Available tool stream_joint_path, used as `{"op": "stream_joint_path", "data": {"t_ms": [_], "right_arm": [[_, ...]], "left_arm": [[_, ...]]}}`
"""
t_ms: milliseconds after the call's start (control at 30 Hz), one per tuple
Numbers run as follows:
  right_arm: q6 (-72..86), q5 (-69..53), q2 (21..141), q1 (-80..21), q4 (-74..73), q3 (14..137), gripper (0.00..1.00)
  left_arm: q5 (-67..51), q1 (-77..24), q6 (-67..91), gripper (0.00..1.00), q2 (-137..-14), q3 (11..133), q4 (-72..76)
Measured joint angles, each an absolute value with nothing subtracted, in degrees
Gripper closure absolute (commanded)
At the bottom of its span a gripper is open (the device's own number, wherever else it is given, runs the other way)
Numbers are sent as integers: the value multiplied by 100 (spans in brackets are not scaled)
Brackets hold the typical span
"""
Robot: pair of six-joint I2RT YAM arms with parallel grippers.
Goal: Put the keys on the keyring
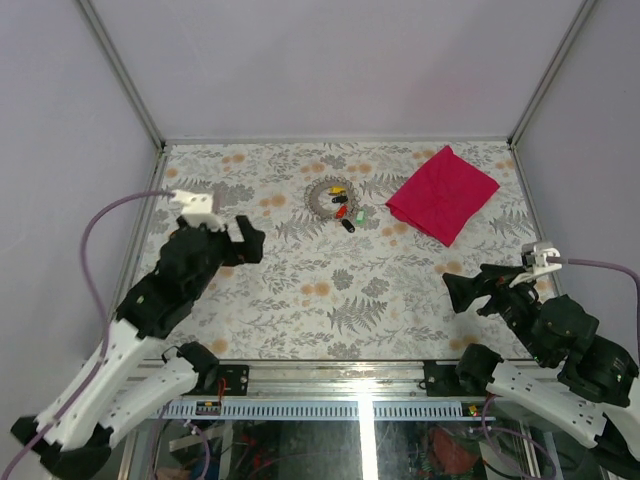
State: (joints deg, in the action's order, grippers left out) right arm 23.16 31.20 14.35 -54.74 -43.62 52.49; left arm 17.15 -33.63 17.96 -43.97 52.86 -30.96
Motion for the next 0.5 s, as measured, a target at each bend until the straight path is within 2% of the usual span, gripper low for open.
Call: {"op": "stream_joint_path", "data": {"t_ms": [233, 500], "right_arm": [[2196, 3358, 1149, -5474, -4303, 4615, 1], [2137, 3444, 779, -5474, -4294, 4403, 1]], "left_arm": [[2056, -3363, 2150, 0, -2412, 4582, -3105], [2104, -3363, 2268, 0, -2025, 4307, -3332]]}}
